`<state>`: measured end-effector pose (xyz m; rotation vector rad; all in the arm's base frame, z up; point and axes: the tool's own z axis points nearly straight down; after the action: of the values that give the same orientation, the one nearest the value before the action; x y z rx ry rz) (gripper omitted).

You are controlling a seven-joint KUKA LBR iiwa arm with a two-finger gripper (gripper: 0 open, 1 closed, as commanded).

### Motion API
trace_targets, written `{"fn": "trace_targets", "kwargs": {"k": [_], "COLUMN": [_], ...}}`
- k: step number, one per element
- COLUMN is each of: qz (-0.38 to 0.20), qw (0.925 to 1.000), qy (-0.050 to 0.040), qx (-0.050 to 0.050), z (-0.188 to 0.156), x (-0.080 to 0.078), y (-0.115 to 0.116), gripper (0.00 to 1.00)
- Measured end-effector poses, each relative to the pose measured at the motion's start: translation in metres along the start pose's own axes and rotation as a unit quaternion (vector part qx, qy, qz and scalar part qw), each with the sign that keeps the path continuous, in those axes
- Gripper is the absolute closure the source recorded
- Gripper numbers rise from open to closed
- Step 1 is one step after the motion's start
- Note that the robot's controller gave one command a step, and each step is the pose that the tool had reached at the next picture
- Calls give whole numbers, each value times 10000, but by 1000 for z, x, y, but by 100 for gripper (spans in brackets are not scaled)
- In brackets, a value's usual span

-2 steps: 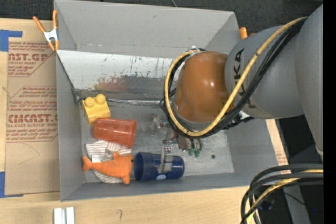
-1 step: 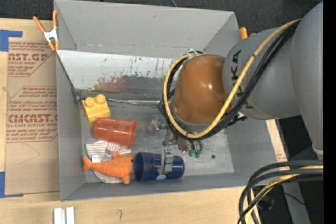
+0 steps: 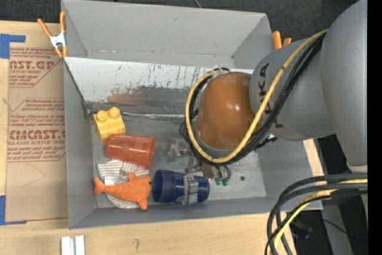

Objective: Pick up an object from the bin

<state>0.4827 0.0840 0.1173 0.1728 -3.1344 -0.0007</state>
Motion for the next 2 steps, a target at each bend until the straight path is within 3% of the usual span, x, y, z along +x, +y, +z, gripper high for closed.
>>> {"fn": "trace_targets", "kwargs": {"k": [1, 2], "qz": [483, 853], "qw": [9988, 9964], "qy": [-6, 16], "qx": [-2, -1], "z": [22, 47], "x": [1, -3], "y": [7, 6], "gripper": [0, 100]}}
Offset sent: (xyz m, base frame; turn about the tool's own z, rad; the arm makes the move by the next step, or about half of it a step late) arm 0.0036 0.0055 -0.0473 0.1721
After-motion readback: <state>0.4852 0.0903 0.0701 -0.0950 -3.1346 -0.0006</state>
